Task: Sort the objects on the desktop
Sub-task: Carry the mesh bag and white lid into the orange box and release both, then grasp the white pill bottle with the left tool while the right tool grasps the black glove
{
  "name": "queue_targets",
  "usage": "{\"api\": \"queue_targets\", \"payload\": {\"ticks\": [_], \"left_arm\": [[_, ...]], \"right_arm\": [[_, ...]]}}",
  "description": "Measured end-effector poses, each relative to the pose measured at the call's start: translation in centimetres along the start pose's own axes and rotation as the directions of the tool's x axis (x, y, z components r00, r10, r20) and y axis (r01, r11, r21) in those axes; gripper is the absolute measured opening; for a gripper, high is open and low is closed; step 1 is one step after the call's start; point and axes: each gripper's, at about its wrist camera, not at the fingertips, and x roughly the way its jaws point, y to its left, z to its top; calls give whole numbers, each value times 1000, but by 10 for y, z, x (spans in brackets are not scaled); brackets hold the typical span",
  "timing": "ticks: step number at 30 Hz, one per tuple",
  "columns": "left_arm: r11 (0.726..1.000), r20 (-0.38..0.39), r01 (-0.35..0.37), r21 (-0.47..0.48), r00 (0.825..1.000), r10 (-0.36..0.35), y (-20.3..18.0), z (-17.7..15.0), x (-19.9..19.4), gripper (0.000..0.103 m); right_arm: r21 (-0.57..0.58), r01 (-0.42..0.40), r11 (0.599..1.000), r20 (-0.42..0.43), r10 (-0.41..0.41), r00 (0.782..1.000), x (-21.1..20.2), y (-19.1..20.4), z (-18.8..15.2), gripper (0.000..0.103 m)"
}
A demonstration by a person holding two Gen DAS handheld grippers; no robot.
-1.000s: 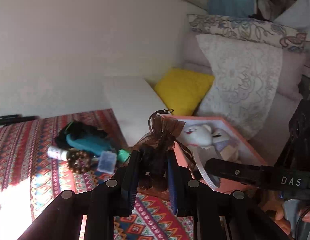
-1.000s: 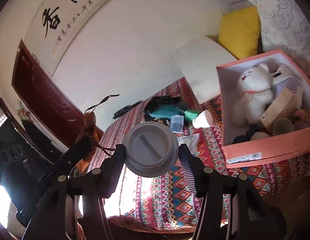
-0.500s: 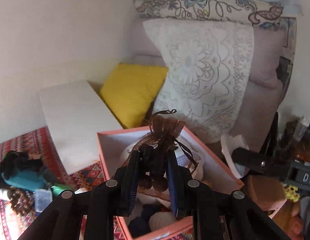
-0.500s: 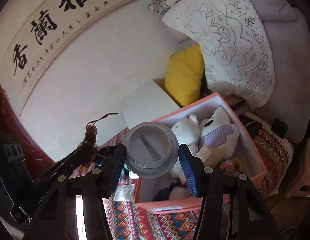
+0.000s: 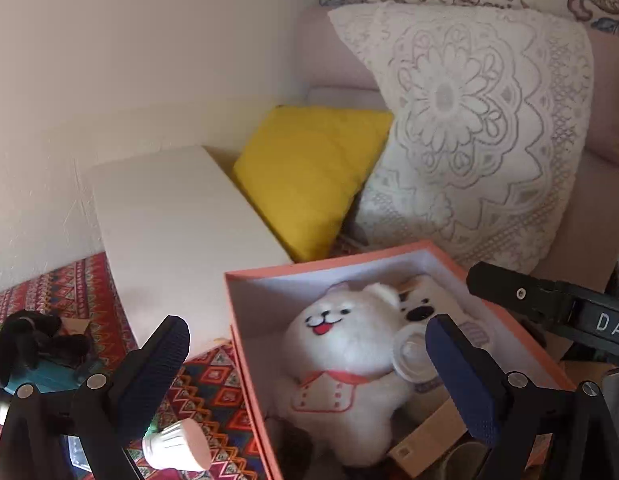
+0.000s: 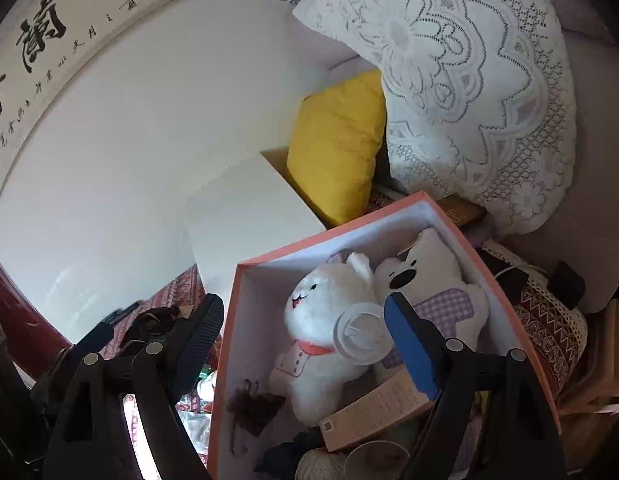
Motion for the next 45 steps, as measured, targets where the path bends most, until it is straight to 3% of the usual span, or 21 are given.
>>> {"api": "queue_targets", "payload": {"ticks": [11, 18, 22, 26, 30, 32, 34, 38, 40, 41, 42, 43, 44, 45], "left_arm": [[996, 14, -73, -48, 997, 73, 54, -24, -57, 101], [968, -68, -207, -142, 978, 200, 142, -82, -90, 102], [925, -138, -303, -230, 951, 277, 207, -120, -99, 102], [854, -215, -366, -369, 928, 305, 282, -156, -96, 102], [766, -252, -302, -567, 949, 188, 356, -180, -70, 100], [729, -262, -282, -624, 954, 145, 383, -187, -51, 97], [709, -272, -275, -649, 955, 122, 402, -187, -26, 94], [689, -269, -255, -679, 959, 89, 422, -181, 24, 88], [683, -263, -243, -689, 962, 76, 427, -178, 46, 88], [680, -264, -242, -692, 962, 74, 429, -178, 55, 88], [676, -267, -244, -696, 961, 72, 431, -179, 62, 88], [671, -272, -249, -699, 959, 73, 433, -180, 70, 88], [665, -279, -256, -701, 957, 74, 435, -182, 78, 88], [663, -285, -263, -701, 955, 77, 437, -184, 85, 88]], "right_arm": [[-79, -44, 996, -34, 42, 999, -11, 77, -37, 89], [-195, -143, 970, -139, 117, 983, 19, 168, -82, 90], [-299, -194, 934, -217, 131, 967, 54, 226, -113, 90], [-435, -217, 874, -286, 95, 954, 98, 284, -150, 90], [-529, -195, 826, -312, 24, 950, 149, 321, -173, 89], [-499, -210, 841, -340, 33, 940, 176, 331, -171, 89], [-426, -241, 872, -363, 79, 929, 203, 342, -160, 89], [-321, -261, 911, -369, 133, 920, 275, 378, -125, 92], [-331, -236, 914, -386, 97, 917, 318, 398, -118, 91], [-353, -227, 907, -408, 69, 910, 336, 401, -122, 86], [-376, -220, 900, -430, 41, 902, 353, 405, -125, 25], [-398, -212, 892, -450, 12, 893, 370, 409, -129, 10], [-411, -209, 888, -458, -3, 889, 381, 410, -131, 10], [-402, -212, 891, -436, 18, 900, 376, 403, -129, 10]]}}
